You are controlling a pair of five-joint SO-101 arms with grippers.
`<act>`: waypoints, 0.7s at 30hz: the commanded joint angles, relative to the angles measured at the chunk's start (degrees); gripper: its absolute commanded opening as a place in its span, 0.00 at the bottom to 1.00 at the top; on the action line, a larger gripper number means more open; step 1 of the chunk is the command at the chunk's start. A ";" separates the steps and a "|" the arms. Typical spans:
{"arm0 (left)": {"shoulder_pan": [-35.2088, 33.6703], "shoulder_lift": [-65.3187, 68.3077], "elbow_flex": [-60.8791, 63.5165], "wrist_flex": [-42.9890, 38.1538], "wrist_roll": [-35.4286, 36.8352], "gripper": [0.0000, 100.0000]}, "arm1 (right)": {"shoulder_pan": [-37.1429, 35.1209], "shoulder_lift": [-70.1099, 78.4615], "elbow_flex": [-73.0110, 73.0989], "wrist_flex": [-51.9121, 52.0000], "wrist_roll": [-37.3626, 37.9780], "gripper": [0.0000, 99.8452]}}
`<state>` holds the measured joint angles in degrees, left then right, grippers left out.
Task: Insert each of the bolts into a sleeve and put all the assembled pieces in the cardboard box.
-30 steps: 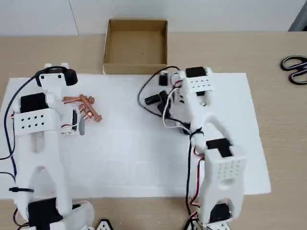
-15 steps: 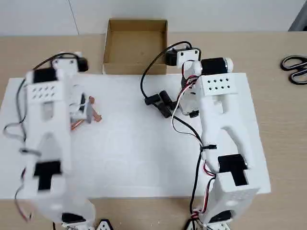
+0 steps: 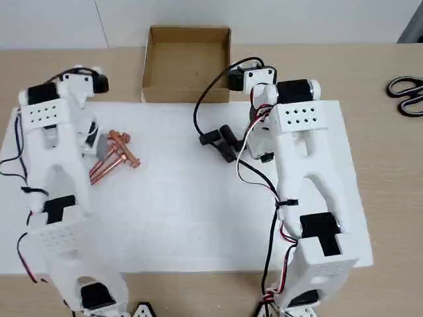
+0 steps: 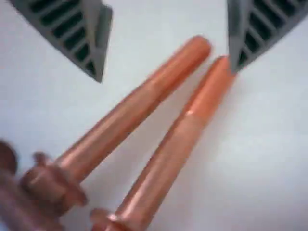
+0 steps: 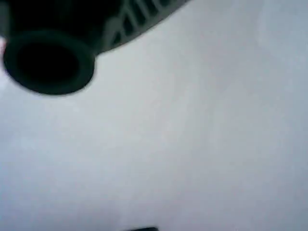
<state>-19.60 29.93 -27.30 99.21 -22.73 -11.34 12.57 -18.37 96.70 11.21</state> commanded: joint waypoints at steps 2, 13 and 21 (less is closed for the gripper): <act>0.26 1.05 -2.15 -0.53 -7.38 0.16 | -0.04 -3.56 -1.05 0.75 0.09 0.00; 3.69 9.23 -2.15 -11.69 -7.47 0.16 | -0.04 -3.56 -1.05 0.75 -1.05 0.00; 4.04 13.54 -2.15 -14.77 -5.98 0.13 | -0.04 -3.56 -1.05 0.75 -1.05 0.00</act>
<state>-16.00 42.51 -28.26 86.99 -30.11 -11.43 12.57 -18.37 96.70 10.77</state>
